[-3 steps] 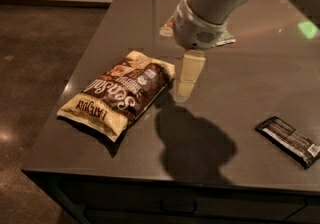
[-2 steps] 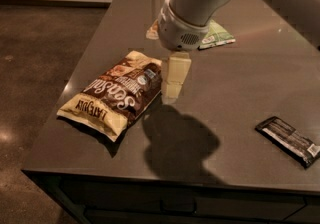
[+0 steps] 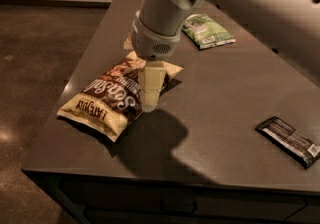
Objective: Move brown chip bag near green jalapeno chip bag
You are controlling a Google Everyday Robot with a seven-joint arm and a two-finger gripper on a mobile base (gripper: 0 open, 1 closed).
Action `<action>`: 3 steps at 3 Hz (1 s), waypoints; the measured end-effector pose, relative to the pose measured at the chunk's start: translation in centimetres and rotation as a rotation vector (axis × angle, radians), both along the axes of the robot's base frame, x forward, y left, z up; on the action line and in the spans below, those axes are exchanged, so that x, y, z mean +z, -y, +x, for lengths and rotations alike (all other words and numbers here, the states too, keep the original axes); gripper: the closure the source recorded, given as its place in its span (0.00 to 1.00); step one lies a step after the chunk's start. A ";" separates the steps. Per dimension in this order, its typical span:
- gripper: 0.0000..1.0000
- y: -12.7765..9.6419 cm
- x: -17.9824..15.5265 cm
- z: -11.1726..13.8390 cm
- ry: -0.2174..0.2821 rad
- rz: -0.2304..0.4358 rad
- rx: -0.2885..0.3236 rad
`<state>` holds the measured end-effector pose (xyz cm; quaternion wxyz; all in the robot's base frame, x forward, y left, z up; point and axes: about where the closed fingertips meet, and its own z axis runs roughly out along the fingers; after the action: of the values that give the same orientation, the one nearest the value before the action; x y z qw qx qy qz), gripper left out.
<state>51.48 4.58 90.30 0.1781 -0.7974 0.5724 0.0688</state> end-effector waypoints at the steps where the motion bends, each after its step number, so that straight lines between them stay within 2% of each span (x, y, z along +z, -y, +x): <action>1: 0.00 -1.8 -1.8 0.0 0.006 -0.022 0.039; 2: 0.00 -2.7 -3.4 0.4 0.020 -0.049 0.069; 3: 0.19 -2.9 -3.9 1.1 0.028 -0.069 0.082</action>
Offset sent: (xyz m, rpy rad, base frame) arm 0.0105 0.0352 -0.0518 -0.0818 -0.0380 0.1006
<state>52.54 7.45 86.36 0.1555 -0.8268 0.5388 0.0453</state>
